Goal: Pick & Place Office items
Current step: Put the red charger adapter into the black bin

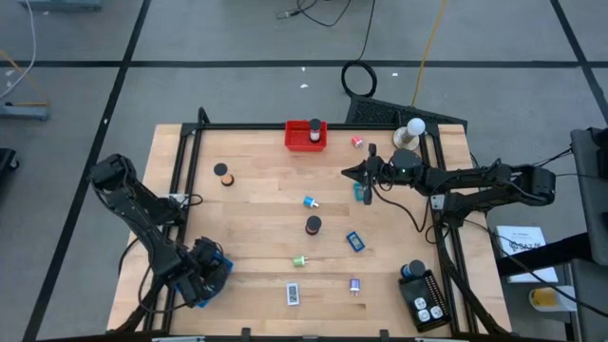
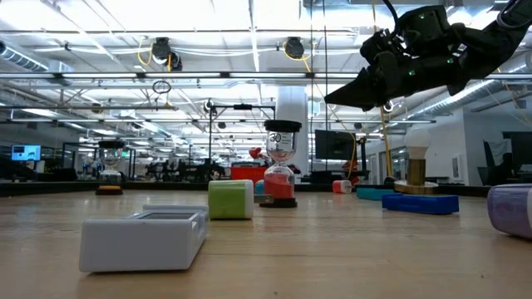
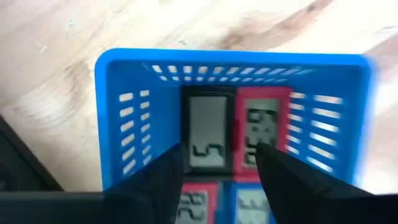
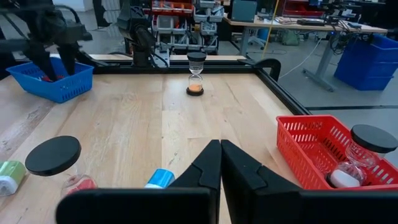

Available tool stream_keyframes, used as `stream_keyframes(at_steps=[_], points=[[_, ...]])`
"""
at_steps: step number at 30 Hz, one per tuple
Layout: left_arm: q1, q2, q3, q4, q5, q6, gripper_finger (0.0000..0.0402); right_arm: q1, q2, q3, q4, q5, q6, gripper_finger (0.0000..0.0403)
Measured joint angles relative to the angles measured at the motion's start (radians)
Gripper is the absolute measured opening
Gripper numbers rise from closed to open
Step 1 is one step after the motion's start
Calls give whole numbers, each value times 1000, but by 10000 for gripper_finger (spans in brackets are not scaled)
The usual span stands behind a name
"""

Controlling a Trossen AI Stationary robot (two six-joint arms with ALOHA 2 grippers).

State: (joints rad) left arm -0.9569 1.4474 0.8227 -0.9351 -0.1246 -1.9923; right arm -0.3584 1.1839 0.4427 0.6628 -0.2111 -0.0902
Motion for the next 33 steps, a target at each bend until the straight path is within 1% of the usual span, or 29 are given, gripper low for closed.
stream_keyframes(at_steps=[4, 6, 8, 10, 13, 15, 17, 20, 22, 24, 26, 28, 30, 32, 33], points=[[2, -45, 42, -46, -6, 37, 174, 0, 0, 0, 0, 0, 0, 4], [10, -79, 55, -51, -37, 67, 158, 0, 0, 0, -1, 0, 0, 4], [25, -115, 57, -51, -116, 93, 138, 0, 0, 0, 0, 0, 0, 4], [53, -156, 54, -51, -236, 155, 112, 0, 0, 0, 0, 0, 0, 4], [125, -205, 51, -45, -389, 326, 65, 0, 0, 0, 14, 2, 0, 4], [189, -226, 50, -4, -460, 484, 27, 0, 0, 0, 32, 23, 0, 4], [260, -229, 50, 77, -514, 666, 8, 0, 0, 0, 37, 29, 1, 4], [355, -227, 9, 315, -558, 960, 9, 0, 0, 0, 46, 30, 28, 4], [418, -224, -56, 563, -547, 1170, 4, 0, 0, 0, 44, 29, 60, 4], [478, -213, -145, 854, -503, 1347, 4, 0, 0, 0, 44, 29, 91, 4], [538, -196, -245, 1157, -424, 1492, 8, 0, 0, 0, 44, 28, 111, 4], [596, -170, -335, 1414, -357, 1588, 7, 0, 0, 0, 44, 27, 125, 4], [653, -141, -410, 1600, -312, 1636, 4, 0, 0, 0, 45, 27, 131, 4], [716, -116, -455, 1692, -293, 1635, 4, 0, 0, 0, 52, 27, 132, 4], [745, -104, -464, 1711, -290, 1612, 7, 0, 0, 0, 59, 28, 132, 4]])
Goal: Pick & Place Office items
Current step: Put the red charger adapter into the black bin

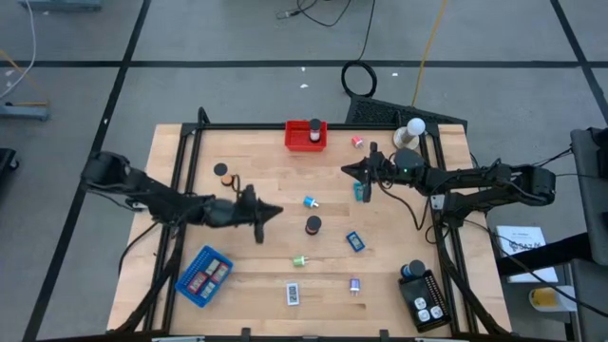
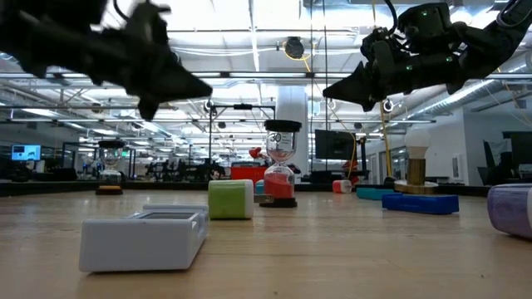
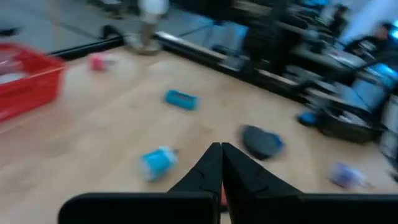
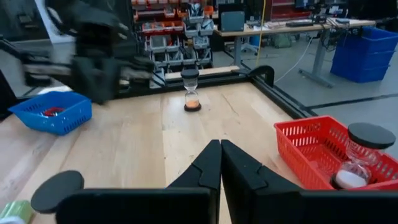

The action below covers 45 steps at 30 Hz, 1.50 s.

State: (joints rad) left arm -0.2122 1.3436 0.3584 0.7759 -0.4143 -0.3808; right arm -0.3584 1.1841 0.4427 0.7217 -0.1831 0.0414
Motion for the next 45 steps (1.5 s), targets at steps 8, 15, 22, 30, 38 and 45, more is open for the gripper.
stream_keyframes(at_steps=[8, 15, 22, 30, 38, 45], points=[[173, 127, 13, 76, 85, 111, 30, 0, 0, 0, 78, 58, 34, 4], [292, 376, 15, 518, 288, 238, 6, 0, 9, 0, 53, 103, 53, 4], [387, 530, 72, 665, 421, 269, 13, 1, 1, 9, 15, 152, 150, 4], [419, 710, 180, 632, 493, 239, 16, 37, -2, 194, -492, 322, 240, 4], [402, 724, 188, 642, 494, 305, 4, 122, 4, 263, -670, 472, 302, 24], [402, 723, 187, 583, 493, 320, 26, 132, 100, 263, -665, 473, 373, 103]])
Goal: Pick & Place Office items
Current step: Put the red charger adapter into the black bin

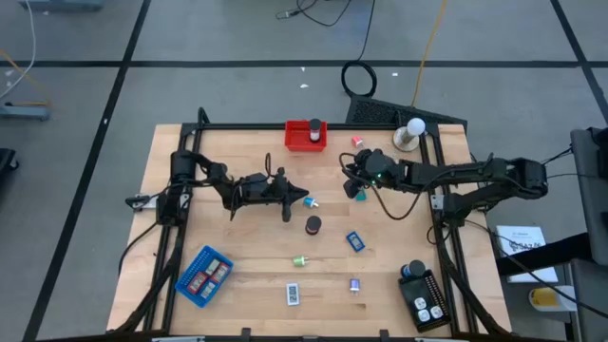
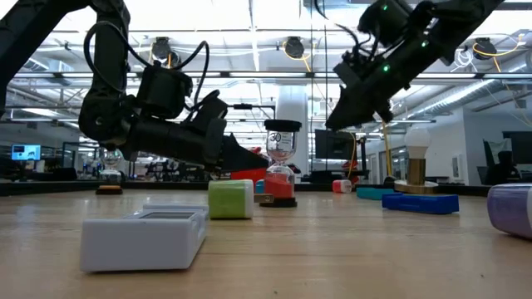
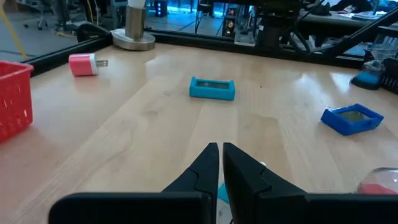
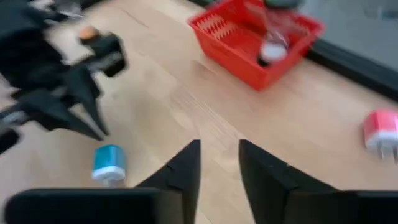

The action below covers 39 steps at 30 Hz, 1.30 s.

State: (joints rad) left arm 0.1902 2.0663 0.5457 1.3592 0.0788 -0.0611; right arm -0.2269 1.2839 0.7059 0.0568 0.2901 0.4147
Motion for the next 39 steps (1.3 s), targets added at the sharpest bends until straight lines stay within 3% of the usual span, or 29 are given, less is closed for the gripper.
stream_keyframes(at_steps=[7, 13, 18, 24, 33, 39], points=[[0, 0, 0, 5, -29, 14, 11, -45, 57, 1, -26, 1, 89, 193], [0, 0, -12, 57, -19, 33, 11, -76, -80, 19, -148, 15, 99, 254], [37, -1, -44, 115, -25, 41, 12, -63, -172, 18, -196, 62, 93, 275], [81, -1, -61, 90, 35, 22, 8, -41, -183, -3, -204, 46, -31, 256], [82, -1, -60, 95, 53, -26, 23, -40, -183, -88, -120, -4, -109, 189], [94, -1, -55, 94, 44, -46, 23, -87, -150, -119, -9, -25, -2, 131]])
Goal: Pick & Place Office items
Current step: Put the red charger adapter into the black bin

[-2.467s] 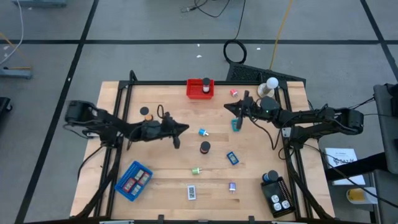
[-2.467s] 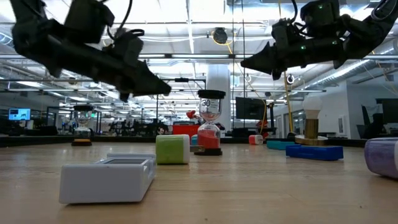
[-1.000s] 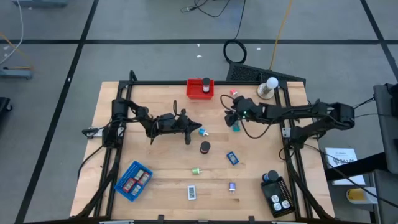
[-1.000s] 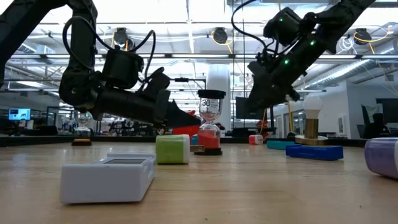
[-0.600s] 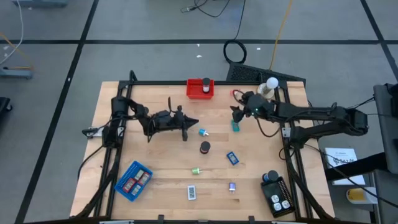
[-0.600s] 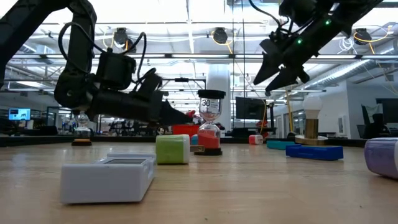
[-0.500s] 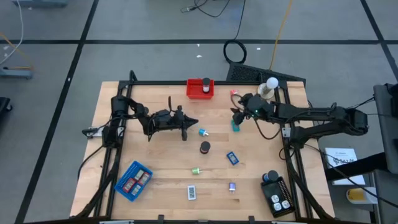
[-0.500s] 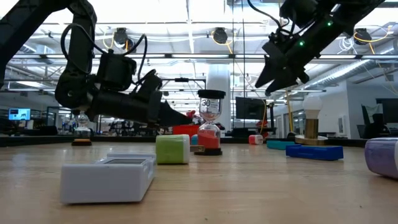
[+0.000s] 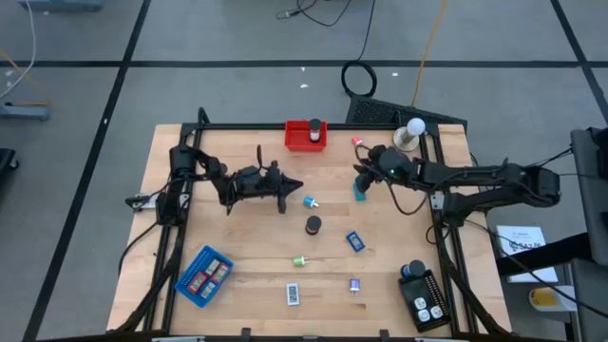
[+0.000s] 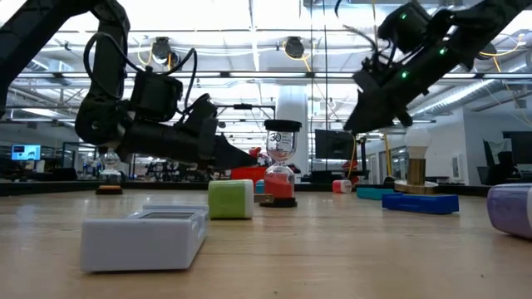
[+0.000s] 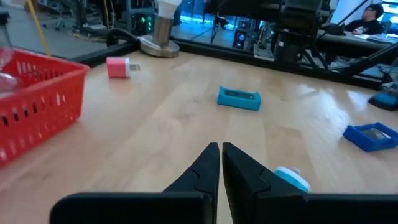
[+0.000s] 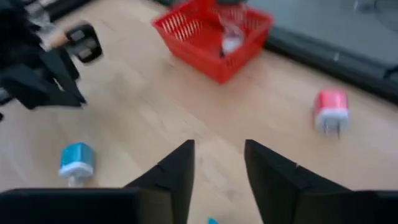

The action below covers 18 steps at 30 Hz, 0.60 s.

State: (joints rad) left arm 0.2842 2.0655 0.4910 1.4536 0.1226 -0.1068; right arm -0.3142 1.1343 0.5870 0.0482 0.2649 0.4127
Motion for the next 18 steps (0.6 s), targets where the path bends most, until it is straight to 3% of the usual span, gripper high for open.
stream_keyframes(at_steps=[9, 14, 18], points=[[7, 0, 13, 2, -3, 22, 24, -51, 135, 53, -15, -26, 74, 53], [5, 0, 14, 2, -2, 56, 24, -107, 273, 164, -37, -27, 73, 53], [5, 0, 14, 4, -40, 83, 24, -176, 368, 274, -178, -27, 73, 77]])
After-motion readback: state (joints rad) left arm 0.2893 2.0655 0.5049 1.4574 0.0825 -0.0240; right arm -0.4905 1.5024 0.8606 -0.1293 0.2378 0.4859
